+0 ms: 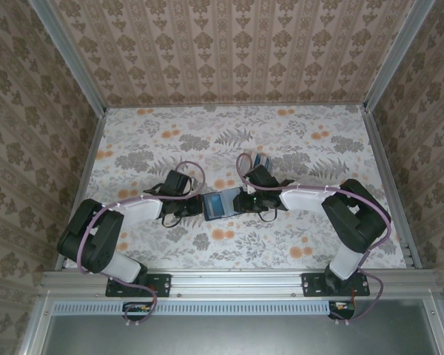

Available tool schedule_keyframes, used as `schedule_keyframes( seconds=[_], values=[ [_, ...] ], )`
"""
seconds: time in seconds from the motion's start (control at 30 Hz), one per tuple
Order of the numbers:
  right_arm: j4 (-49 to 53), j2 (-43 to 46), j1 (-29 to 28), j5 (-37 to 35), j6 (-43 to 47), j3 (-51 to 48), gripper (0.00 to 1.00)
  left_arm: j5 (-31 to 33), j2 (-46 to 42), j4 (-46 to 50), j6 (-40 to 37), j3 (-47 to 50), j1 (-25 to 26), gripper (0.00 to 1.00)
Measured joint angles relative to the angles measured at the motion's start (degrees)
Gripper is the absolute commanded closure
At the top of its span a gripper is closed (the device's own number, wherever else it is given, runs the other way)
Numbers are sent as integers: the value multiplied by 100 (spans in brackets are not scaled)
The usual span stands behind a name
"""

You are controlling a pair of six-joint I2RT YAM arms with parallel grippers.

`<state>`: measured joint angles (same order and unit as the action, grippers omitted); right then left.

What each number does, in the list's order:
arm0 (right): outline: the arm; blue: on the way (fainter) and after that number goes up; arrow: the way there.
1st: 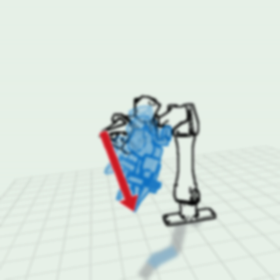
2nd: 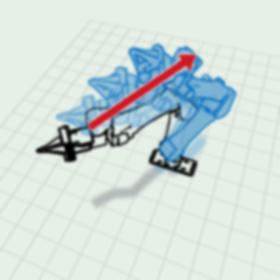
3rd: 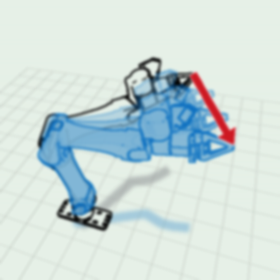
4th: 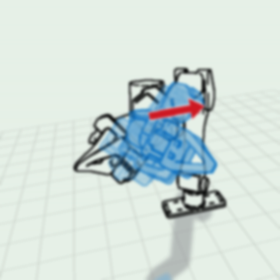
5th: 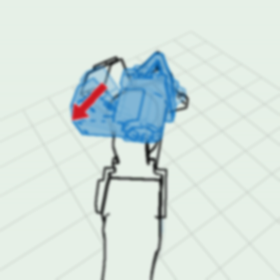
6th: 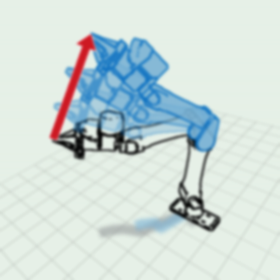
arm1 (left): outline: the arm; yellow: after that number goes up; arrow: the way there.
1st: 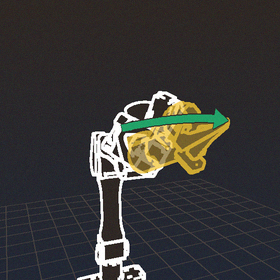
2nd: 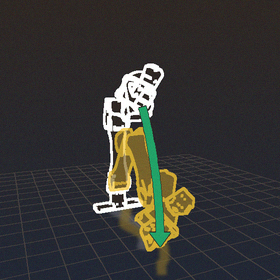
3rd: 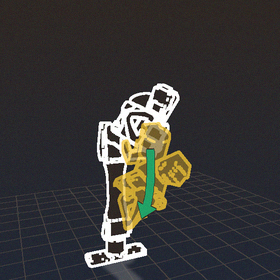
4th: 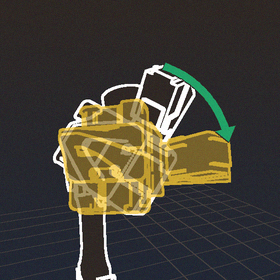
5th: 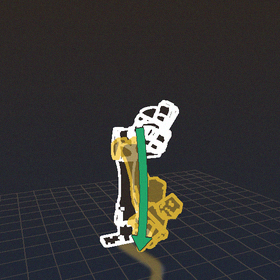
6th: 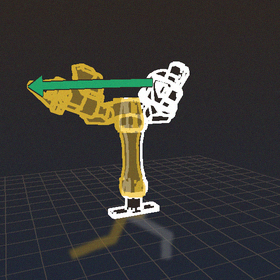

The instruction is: Put the credit cards into the card holder

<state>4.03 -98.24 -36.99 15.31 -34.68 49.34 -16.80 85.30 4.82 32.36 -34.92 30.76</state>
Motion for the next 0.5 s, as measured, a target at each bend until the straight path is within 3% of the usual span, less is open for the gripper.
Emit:
schedule_keyframes(
  seconds=[0.23, 0.5],
  values=[
    [-33, 2, -9, 31, -2, 2, 58, 0, 0, -11, -2, 0, 0, 100],
    [-669, -208, -22, 444, -393, -55, 66, -4, 0, -15, 0, 0, 0, 100]
  ],
)
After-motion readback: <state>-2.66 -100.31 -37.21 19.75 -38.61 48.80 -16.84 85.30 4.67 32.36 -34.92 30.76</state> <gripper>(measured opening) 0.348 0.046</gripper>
